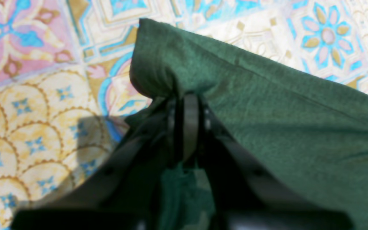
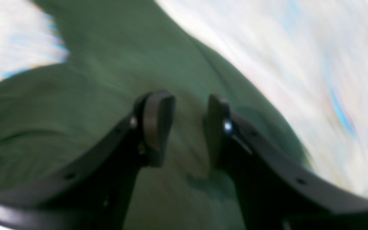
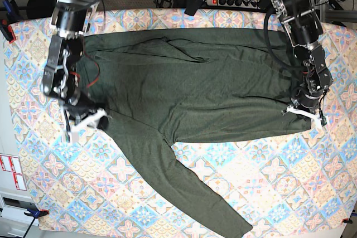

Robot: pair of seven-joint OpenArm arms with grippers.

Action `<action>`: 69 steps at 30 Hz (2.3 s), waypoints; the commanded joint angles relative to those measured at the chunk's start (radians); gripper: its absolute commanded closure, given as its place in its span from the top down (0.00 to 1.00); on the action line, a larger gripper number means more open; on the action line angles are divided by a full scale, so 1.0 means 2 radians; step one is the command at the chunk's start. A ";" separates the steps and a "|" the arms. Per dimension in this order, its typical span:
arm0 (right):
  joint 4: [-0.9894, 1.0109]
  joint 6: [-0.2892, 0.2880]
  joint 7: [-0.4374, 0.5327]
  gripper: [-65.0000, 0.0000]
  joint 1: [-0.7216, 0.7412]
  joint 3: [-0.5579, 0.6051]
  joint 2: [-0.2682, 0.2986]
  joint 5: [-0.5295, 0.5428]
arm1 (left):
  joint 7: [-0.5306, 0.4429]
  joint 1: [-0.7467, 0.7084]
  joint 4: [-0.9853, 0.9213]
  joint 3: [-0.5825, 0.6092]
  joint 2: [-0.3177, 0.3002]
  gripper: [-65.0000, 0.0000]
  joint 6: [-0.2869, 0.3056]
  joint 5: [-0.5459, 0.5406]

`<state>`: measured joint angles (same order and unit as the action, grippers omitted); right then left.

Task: Fold the T-shirt properly
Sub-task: 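Lift the hem side and fold it toward the collar with both grippers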

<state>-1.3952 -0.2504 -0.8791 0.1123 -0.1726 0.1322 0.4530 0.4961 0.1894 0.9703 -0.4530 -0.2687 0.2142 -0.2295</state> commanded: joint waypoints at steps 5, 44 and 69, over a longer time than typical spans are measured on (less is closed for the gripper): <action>0.028 0.004 0.002 0.34 0.042 0.061 0.032 -0.040 | -0.009 -0.012 0.045 -0.001 -0.008 0.00 0.001 -0.003; 0.342 -0.108 0.144 0.15 0.171 0.192 0.042 -0.219 | -0.009 -0.038 0.074 0.000 -0.009 0.00 0.001 -0.048; -0.022 -0.171 0.030 0.01 -0.006 0.005 0.042 -0.219 | 0.025 -0.120 0.245 0.000 -0.006 0.00 0.001 -0.049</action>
<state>-1.4132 -0.5961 -0.8398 0.0784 -0.1570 0.2050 0.0048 0.5724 -0.0597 1.4364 -0.4492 -0.2649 0.2138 -0.3225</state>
